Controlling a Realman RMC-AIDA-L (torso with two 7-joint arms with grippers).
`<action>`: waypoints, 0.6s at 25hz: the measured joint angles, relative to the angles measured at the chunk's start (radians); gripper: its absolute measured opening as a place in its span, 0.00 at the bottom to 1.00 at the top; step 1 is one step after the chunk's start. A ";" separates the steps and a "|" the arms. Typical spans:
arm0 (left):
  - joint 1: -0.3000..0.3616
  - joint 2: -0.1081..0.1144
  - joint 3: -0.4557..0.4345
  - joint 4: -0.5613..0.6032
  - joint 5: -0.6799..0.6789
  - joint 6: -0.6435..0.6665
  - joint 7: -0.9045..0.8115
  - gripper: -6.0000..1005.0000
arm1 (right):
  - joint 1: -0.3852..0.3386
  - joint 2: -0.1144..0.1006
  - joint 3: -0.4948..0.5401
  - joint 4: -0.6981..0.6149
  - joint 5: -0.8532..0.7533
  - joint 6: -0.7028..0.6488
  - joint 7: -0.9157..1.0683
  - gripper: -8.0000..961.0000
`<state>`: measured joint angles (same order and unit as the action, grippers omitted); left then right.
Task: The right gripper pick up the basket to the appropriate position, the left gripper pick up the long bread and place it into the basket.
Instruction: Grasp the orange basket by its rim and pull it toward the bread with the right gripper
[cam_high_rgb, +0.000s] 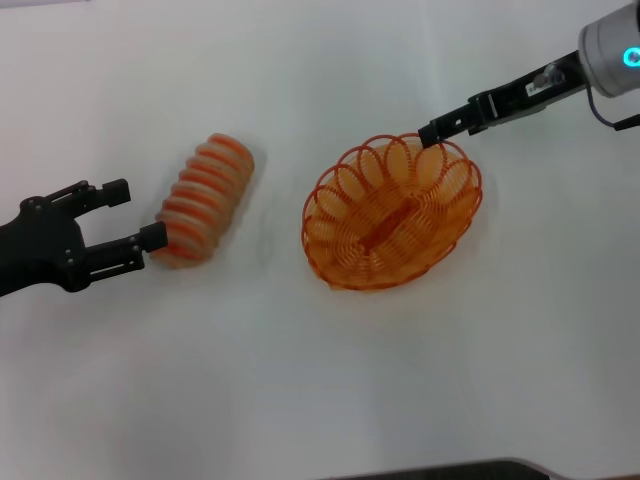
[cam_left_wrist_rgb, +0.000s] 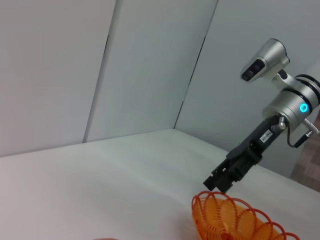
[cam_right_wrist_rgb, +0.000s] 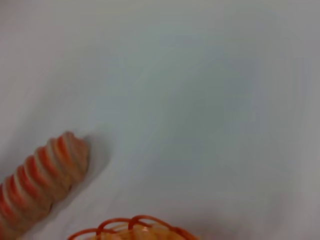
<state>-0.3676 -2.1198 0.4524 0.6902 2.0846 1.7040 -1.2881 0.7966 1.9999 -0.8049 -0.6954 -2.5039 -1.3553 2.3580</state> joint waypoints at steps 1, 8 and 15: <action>0.000 0.000 0.000 -0.001 0.000 0.000 0.003 0.84 | 0.005 0.002 -0.012 0.000 -0.009 0.000 0.003 0.97; 0.003 0.000 0.000 -0.004 0.001 -0.001 0.007 0.84 | 0.017 0.009 -0.068 0.005 -0.025 0.001 0.005 0.97; 0.003 -0.001 0.004 -0.002 0.001 -0.001 0.009 0.84 | 0.008 0.008 -0.081 0.008 -0.026 0.002 0.006 0.96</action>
<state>-0.3651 -2.1208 0.4565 0.6883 2.0858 1.7026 -1.2795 0.8046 2.0082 -0.8855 -0.6875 -2.5300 -1.3528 2.3638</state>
